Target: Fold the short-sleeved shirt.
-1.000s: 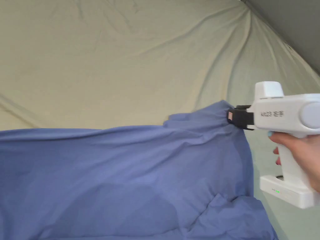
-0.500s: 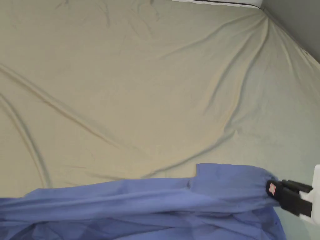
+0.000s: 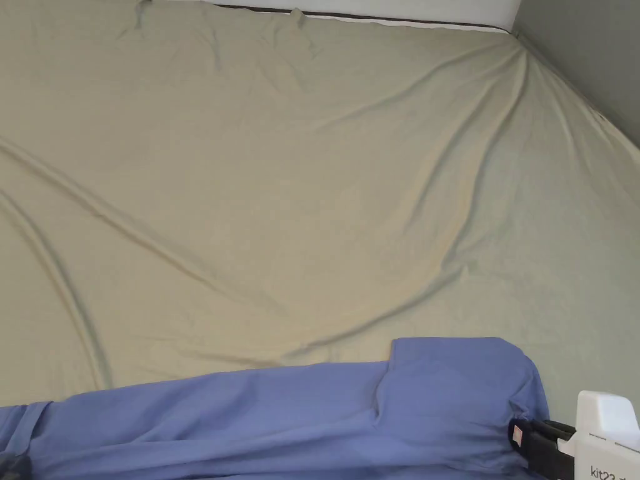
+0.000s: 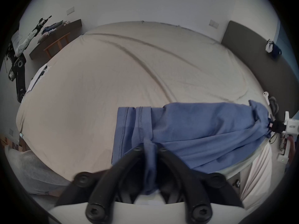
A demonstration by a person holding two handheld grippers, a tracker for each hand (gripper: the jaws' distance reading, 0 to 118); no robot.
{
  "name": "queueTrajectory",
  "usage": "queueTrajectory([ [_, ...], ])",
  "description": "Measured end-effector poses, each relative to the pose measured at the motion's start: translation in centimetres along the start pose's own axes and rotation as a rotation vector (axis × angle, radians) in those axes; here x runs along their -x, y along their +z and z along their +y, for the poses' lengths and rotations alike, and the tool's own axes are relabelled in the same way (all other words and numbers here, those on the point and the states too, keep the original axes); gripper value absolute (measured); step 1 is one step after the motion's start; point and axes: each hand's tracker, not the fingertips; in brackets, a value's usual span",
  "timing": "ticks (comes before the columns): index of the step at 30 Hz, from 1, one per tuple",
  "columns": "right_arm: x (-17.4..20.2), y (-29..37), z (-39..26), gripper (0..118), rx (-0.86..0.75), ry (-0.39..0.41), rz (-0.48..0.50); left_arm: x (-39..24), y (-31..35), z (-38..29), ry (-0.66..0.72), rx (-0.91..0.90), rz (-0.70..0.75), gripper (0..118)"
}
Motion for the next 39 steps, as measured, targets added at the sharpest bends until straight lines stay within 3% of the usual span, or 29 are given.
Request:
queueTrajectory([
  [1, 0.4, 0.8, 0.0, 25, -0.047, 0.023, -0.016, 0.2, 0.8, 0.0, 0.013, -0.027, -0.021, 29],
  [2, 0.9, 1.7, 0.0, 64, -0.102, 0.047, -0.039, 0.3, 1.7, -0.3, 0.024, -0.075, -0.022, 64],
  [3, 1.7, 2.9, -0.3, 114, -0.151, 0.066, -0.061, 0.2, 2.8, -0.3, 0.023, -0.14, 0.008, 106],
  [4, 2.2, 5.0, -0.4, 117, -0.233, 0.067, -0.051, 0.2, 4.4, -0.3, 0.024, -0.21, 0.011, 118],
  [5, 2.6, 6.9, 0.2, 112, -0.367, 0.152, -0.095, 0.3, 6.4, 0.0, 0.039, -0.283, 0.014, 115],
  [6, 3.1, 8.5, 0.2, 112, -0.411, 0.113, -0.094, 0.1, 8.3, 0.3, 0.063, -0.335, 0.037, 115],
  [8, 5.6, 11.1, 0.1, 116, -0.533, 0.153, -0.118, -0.6, 11.9, 1.2, 0.08, -0.419, 0.04, 115],
  [12, 8.7, 15.7, 0.7, 118, -0.893, 0.222, -0.121, -3.6, 17.5, 2.4, -0.023, -0.677, 0.147, 116],
  [15, 9.6, 16.6, 1.0, 118, -0.955, 0.16, -0.071, -5.1, 18.3, 2.2, -0.036, -0.832, 0.217, 115],
  [17, 10.1, 16.7, 1.4, 118, -0.941, 0.164, -0.084, -5.3, 18.3, 2.4, -0.04, -0.866, 0.227, 107],
  [18, 10.2, 16.6, 1.5, 109, -0.924, 0.172, -0.092, -5.4, 17.3, 2.2, -0.031, -0.833, 0.211, 81],
  [19, 10.4, 16.4, 1.4, 84, -0.898, 0.147, -0.103, -5.3, 16.9, 2.1, -0.012, -0.82, 0.175, 29],
  [20, 10.6, 16.4, 1.3, 29, -0.916, 0.165, -0.127, -5.1, 16.6, 2.2, 0.005, -0.774, 0.128, 0],
  [21, 10.7, 16.5, 1.5, 0, -0.943, 0.209, -0.158, -4.9, 16.0, 2.2, 0.016, -0.767, 0.113, 0],
  [22, 10.5, 15.7, 1.6, 0, -0.87, 0.136, -0.15, -4.4, 15.5, 1.5, 0.078, -0.807, 0.125, 0],
  [23, 10.4, 15.6, 0.8, 0, -0.886, 0.044, -0.248, -4.0, 15.2, 1.2, 0.037, -0.75, 0.128, 0],
  [24, 10.8, 16.0, 1.4, 0, -0.948, 0.184, -0.177, -3.6, 14.9, 1.1, 0.021, -0.723, 0.115, 0],
  [25, 10.5, 14.5, 0.7, 0, -0.746, 0.008, -0.07, -3.5, 14.9, 0.6, 0.022, -0.738, 0.127, 0],
  [26, 11.1, 15.6, 1.0, 0, -0.935, 0.168, -0.192, -3.9, 14.2, 0.7, 0.012, -0.732, 0.133, 0],
  [28, 10.5, 15.4, 0.5, 0, -0.841, 0.11, -0.147, -3.4, 13.8, 0.7, 0.003, -0.718, 0.123, 0],
  [30, 10.5, 15.6, 0.5, 0, -0.878, 0.156, -0.162, -3.5, 13.8, 1.1, 0.002, -0.704, 0.116, 0],
  [32, 9.7, 15.2, 0.4, 0, -0.819, 0.086, -0.136, -2.7, 13.3, 1.6, 0.011, -0.652, 0.071, 0],
  [39, 10.3, 15.2, 0.4, 0, -0.8, 0.129, -0.131, 5.0, 7.0, 3.0, 0.182, -0.31, -0.324, 0],
])
